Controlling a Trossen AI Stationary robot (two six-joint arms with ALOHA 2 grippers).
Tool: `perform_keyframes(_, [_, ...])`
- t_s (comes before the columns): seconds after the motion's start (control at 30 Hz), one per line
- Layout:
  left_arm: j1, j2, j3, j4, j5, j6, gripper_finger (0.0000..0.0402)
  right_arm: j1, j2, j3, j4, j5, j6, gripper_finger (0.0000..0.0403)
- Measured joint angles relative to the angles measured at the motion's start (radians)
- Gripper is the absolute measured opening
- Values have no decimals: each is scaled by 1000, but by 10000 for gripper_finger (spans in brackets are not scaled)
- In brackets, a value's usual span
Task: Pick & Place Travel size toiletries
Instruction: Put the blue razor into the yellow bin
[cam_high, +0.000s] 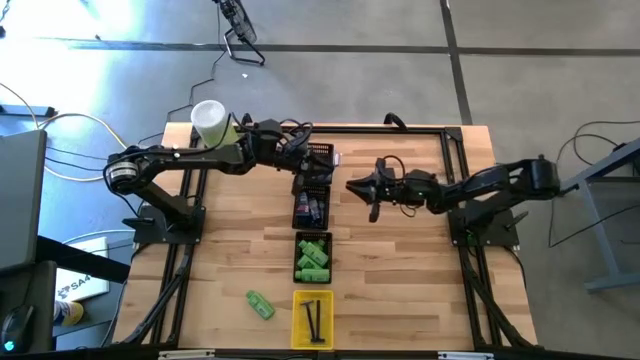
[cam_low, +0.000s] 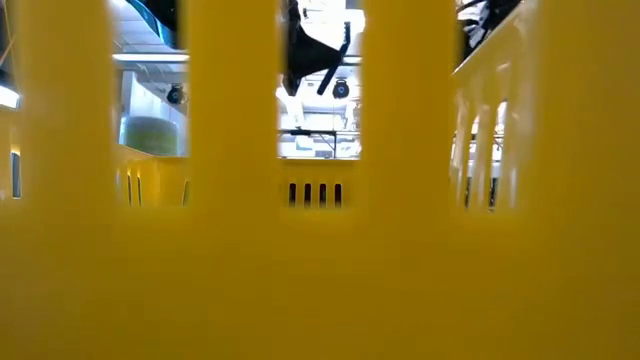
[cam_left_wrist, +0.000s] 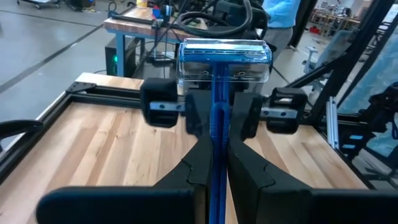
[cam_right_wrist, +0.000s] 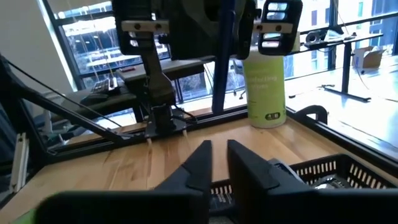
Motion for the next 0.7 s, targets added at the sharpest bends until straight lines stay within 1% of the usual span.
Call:
perform_keyframes(0.2, [0, 0, 0, -1, 2, 0, 28, 0, 63, 68, 0, 6, 8, 138])
perform_keyframes(0.3, [0, 0, 0, -1, 1, 0, 28, 0, 94, 109, 1, 7, 11, 167])
perform_keyframes(0.47, [0, 0, 0, -2, 2, 0, 28, -3, 162, 179, 0, 10, 33, 185])
perform_keyframes(0.7, [0, 0, 0, -6, 26, 0, 28, -5, 242, 264, -2, 11, 27, 180])
